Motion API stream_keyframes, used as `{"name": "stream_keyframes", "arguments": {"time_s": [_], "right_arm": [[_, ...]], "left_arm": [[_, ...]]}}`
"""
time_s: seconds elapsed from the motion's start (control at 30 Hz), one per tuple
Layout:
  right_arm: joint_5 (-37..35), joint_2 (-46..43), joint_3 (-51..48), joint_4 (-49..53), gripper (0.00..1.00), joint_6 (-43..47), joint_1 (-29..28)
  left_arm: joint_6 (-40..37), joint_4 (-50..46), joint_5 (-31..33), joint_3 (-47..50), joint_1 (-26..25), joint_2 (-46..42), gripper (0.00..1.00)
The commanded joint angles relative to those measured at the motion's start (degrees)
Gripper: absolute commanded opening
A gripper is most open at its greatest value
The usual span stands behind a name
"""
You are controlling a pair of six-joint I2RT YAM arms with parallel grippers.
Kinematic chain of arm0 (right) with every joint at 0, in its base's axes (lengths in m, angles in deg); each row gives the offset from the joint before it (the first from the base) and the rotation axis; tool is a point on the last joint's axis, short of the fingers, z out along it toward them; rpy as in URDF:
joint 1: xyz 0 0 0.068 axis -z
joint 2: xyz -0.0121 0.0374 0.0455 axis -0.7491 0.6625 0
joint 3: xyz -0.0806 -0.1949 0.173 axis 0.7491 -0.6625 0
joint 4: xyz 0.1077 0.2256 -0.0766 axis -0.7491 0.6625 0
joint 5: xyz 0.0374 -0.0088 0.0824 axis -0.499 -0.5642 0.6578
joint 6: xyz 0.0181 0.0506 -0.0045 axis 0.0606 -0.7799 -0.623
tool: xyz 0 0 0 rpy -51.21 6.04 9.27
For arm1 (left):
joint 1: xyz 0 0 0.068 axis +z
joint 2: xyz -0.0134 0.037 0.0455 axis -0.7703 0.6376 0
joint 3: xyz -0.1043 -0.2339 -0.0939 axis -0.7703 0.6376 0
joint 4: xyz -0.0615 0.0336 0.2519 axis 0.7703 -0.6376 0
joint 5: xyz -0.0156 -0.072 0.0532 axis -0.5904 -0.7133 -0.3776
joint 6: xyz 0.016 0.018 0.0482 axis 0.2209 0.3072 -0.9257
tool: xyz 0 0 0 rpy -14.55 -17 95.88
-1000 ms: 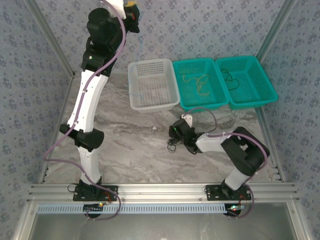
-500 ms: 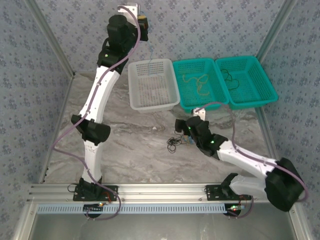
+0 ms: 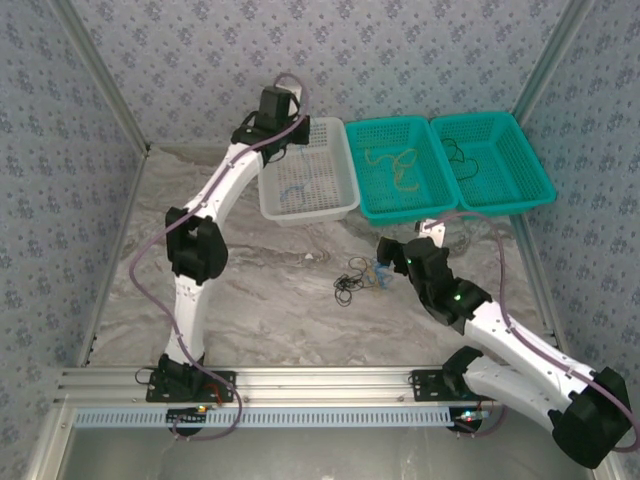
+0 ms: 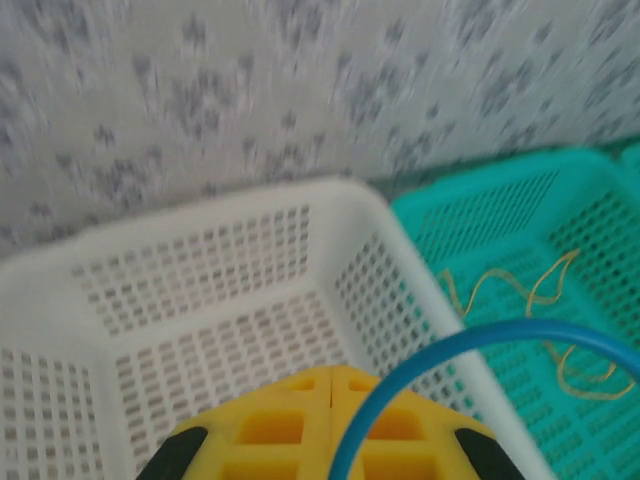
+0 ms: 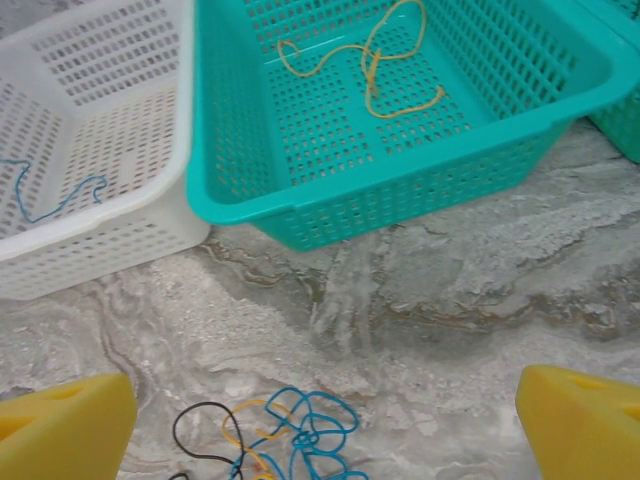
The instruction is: Untangle the cables
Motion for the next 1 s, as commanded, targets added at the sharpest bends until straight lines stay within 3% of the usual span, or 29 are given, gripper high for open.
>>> {"name": "stream_keyframes", "arguments": {"time_s": [0.0, 0.07, 0.13, 0.17, 0.27, 0.4, 0.6, 0.73, 0.97], "right_arm": [[1.3, -0.1, 0.2, 0.8, 1.0, -0.5, 0.8], [2.1, 0.1, 0.2, 0.4, 1.0, -0.5, 1.4], [2.7, 0.4, 0.4, 0.5, 1.0, -0.7, 1.8], [3.0, 0.5, 0.5, 0.6, 1.0, -0.7, 2.0], [3.6, 0.8, 0.8, 0.6, 1.0, -1.1, 2.5], [4.3, 1.4, 0.8, 0.3, 1.0, -1.3, 3.0], [5.4, 1.8, 1.1, 0.7, 1.0, -1.2, 3.5], [6.9, 2.4, 0.7, -0.1, 1.0, -2.0, 4.8], [8.1, 5.4, -2.2, -2.9, 1.0, -5.9, 7.4]], "left_arm": [[1.5, -7.2, 3.3, -1.5, -1.3, 0.3, 0.02], [0.1, -10.3, 6.5, -3.4, -2.2, 1.2, 0.16], [-2.0, -15.9, 9.6, -7.9, -2.9, 2.8, 0.58], [-2.9, -18.2, 10.7, -10.1, -3.2, 3.6, 0.7], [-4.7, -23.0, 13.7, -13.6, -3.8, 4.6, 0.89], [-5.9, -24.8, 15.6, -13.5, -4.1, 3.6, 0.97], [-6.4, -25.4, 13.2, -10.8, -4.2, 1.3, 0.99], [-5.7, -16.9, 6.1, 1.8, -5.0, -5.7, 0.99], [-1.9, 2.7, 1.9, 25.8, -8.2, -19.2, 0.99]]}}
